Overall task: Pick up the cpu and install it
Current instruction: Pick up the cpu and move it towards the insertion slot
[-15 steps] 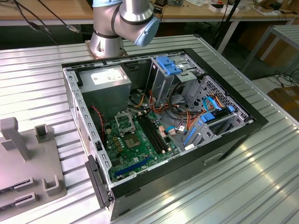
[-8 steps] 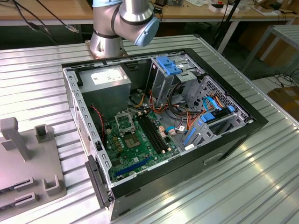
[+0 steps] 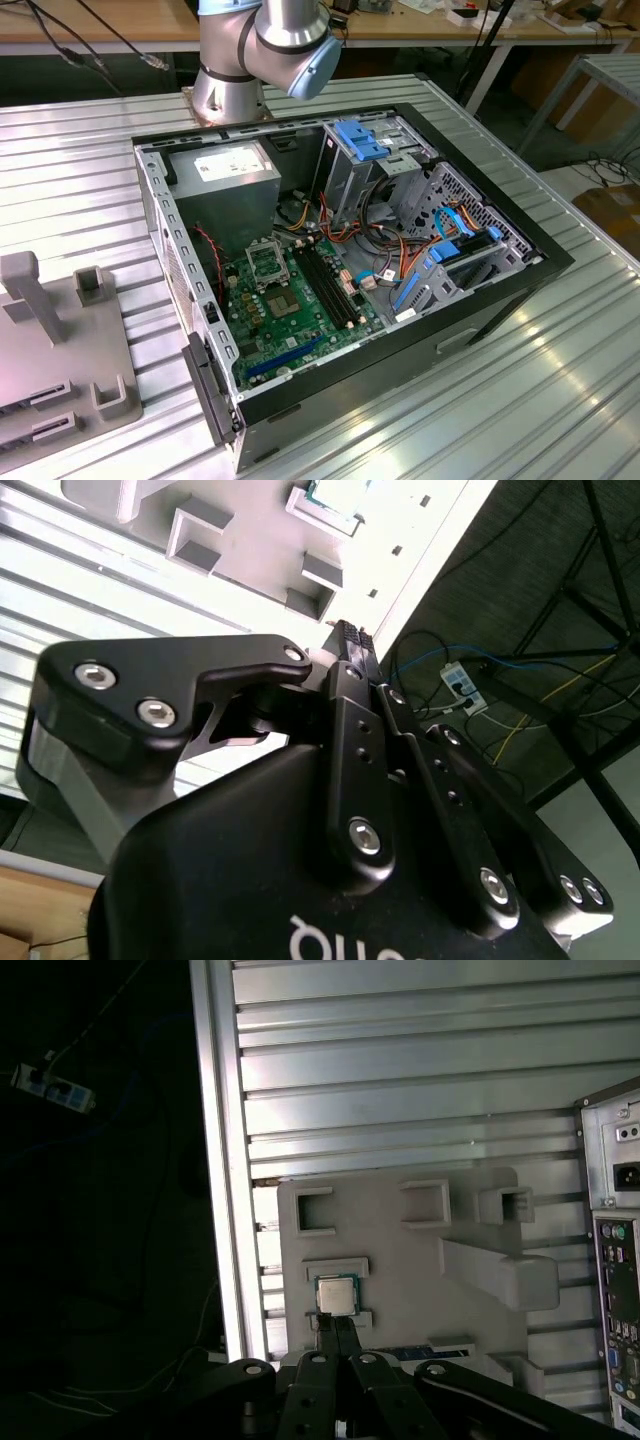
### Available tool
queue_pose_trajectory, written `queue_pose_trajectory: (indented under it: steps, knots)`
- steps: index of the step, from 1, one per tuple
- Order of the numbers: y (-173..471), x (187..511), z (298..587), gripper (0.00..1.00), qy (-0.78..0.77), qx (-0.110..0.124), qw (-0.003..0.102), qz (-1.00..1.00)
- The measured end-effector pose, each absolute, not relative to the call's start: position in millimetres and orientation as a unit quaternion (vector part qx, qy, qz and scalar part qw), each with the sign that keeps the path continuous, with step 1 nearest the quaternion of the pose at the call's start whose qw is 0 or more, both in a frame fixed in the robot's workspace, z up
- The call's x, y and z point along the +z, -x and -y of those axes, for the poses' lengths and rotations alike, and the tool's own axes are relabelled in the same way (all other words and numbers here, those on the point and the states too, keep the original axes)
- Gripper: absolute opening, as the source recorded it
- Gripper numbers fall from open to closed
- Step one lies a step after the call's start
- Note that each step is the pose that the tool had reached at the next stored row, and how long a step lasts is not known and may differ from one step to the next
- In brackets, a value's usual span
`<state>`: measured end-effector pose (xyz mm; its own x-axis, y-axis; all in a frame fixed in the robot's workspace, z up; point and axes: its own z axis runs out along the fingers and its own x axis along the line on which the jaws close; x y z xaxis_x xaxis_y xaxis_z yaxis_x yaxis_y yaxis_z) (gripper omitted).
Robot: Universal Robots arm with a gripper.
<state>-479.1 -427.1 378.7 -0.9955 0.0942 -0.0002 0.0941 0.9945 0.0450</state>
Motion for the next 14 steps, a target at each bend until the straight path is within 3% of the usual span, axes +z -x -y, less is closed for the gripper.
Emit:
queue_pose_trajectory:
  steps: [1, 3, 4, 14]
  knots:
    - [479.1, 378.7, 427.1, 0.16, -0.047, 0.022, 0.001, -0.999]
    - [479.1, 378.6, 427.1, 0.16, -0.047, 0.022, 0.001, -0.999]
    - [479.1, 378.6, 427.1, 0.24, -0.047, 0.022, 0.001, -0.999]
    - [479.1, 378.2, 427.1, 0.24, -0.047, 0.023, 0.001, -0.999]
